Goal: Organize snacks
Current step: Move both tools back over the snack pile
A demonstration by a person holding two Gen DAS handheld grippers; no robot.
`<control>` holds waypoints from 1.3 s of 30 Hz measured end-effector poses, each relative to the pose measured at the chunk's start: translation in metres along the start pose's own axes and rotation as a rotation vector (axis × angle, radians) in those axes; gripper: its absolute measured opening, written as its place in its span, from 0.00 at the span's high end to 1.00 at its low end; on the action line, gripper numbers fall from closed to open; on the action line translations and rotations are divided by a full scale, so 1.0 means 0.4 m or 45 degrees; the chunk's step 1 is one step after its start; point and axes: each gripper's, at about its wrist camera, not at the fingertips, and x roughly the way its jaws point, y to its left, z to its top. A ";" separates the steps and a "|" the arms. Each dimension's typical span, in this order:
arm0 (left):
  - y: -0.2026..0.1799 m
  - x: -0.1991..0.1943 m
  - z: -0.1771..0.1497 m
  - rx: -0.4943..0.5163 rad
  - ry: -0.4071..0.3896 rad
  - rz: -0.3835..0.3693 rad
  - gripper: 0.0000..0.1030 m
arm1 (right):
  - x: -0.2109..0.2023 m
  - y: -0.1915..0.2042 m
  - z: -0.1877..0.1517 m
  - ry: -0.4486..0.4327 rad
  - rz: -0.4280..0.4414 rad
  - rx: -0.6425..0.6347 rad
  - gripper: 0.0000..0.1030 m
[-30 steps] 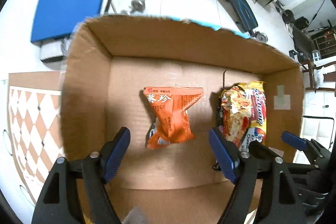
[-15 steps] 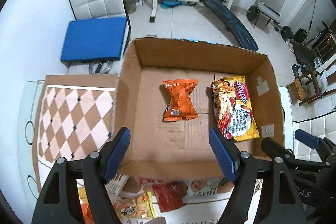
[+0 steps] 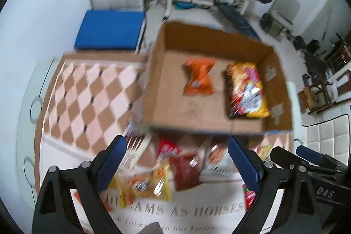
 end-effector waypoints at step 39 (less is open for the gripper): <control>0.290 0.331 -0.300 -0.588 0.437 -0.020 0.48 | 0.463 -0.027 -0.113 0.318 -0.154 0.085 0.36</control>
